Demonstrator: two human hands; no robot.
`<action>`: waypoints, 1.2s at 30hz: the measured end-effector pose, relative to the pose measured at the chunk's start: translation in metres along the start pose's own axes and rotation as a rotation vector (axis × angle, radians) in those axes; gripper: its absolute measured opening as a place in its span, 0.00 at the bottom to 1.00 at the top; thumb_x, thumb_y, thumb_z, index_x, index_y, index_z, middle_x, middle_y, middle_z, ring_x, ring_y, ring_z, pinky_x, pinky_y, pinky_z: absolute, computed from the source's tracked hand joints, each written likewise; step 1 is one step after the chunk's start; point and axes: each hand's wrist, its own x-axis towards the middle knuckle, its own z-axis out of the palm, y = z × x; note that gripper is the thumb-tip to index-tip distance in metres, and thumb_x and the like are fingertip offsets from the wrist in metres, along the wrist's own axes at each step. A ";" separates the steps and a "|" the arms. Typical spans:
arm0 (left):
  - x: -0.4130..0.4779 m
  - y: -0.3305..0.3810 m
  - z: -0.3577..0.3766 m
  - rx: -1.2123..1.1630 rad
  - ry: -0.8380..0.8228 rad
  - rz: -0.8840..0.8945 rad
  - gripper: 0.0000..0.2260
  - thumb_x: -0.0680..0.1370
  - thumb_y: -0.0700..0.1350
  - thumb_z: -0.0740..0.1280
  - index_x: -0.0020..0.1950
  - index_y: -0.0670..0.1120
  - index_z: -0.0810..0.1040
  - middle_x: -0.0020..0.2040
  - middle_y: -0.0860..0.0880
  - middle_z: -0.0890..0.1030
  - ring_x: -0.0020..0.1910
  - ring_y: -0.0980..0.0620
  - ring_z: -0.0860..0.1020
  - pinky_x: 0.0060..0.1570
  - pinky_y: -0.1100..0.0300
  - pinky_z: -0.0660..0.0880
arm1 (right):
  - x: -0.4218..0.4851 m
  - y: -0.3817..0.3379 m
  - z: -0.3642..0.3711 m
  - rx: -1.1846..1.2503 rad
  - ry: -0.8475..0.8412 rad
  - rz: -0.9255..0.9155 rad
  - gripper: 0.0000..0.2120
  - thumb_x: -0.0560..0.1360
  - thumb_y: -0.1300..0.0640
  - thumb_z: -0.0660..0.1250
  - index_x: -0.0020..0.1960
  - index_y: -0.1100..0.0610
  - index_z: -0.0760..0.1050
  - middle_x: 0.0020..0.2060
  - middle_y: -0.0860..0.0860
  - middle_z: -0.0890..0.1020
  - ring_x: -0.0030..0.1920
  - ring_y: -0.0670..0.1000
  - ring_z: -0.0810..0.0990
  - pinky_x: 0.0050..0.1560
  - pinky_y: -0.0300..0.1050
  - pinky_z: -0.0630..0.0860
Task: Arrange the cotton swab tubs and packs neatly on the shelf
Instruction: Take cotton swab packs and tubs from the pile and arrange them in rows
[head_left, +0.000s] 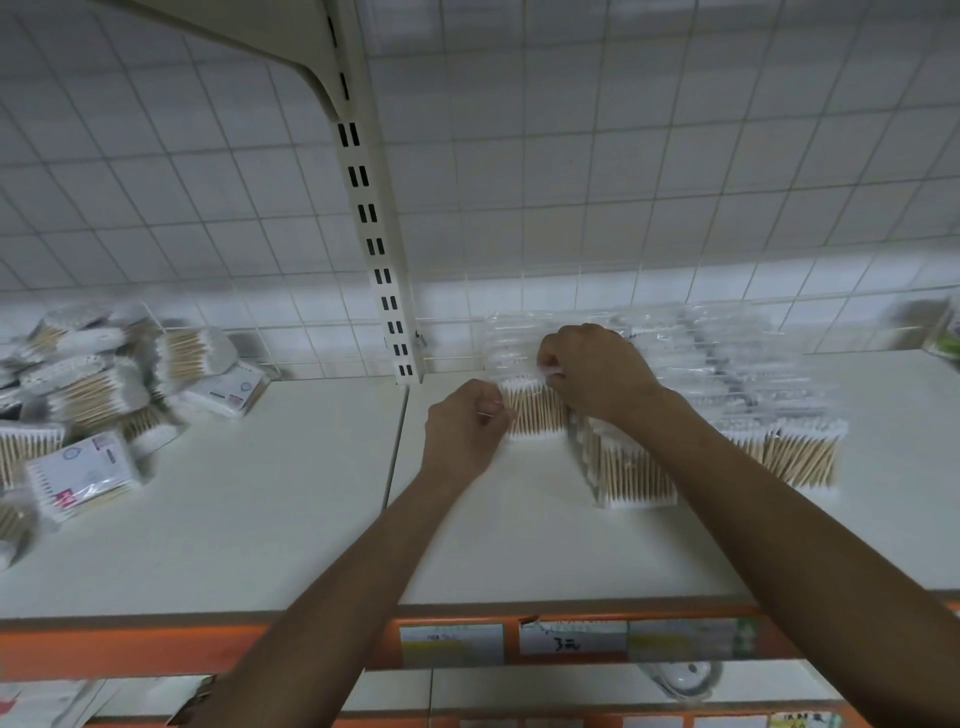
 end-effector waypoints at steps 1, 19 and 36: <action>0.000 0.000 0.000 0.009 -0.004 -0.001 0.06 0.72 0.44 0.73 0.44 0.49 0.77 0.39 0.53 0.81 0.42 0.55 0.81 0.51 0.60 0.75 | 0.000 0.000 0.000 -0.003 -0.006 0.005 0.09 0.73 0.64 0.62 0.50 0.56 0.77 0.47 0.52 0.79 0.48 0.53 0.76 0.41 0.42 0.67; -0.015 -0.031 -0.090 0.424 0.254 0.157 0.11 0.76 0.45 0.67 0.57 0.45 0.79 0.53 0.47 0.81 0.52 0.47 0.78 0.51 0.55 0.73 | 0.005 -0.109 0.031 0.103 0.032 -0.231 0.14 0.78 0.54 0.60 0.62 0.55 0.73 0.57 0.53 0.77 0.58 0.53 0.72 0.54 0.45 0.69; -0.040 -0.140 -0.261 0.974 0.277 -0.195 0.29 0.73 0.52 0.69 0.71 0.47 0.63 0.69 0.45 0.64 0.70 0.44 0.59 0.64 0.51 0.64 | 0.093 -0.277 0.102 0.211 0.074 -0.410 0.15 0.76 0.55 0.64 0.62 0.57 0.72 0.60 0.54 0.74 0.59 0.56 0.71 0.55 0.47 0.69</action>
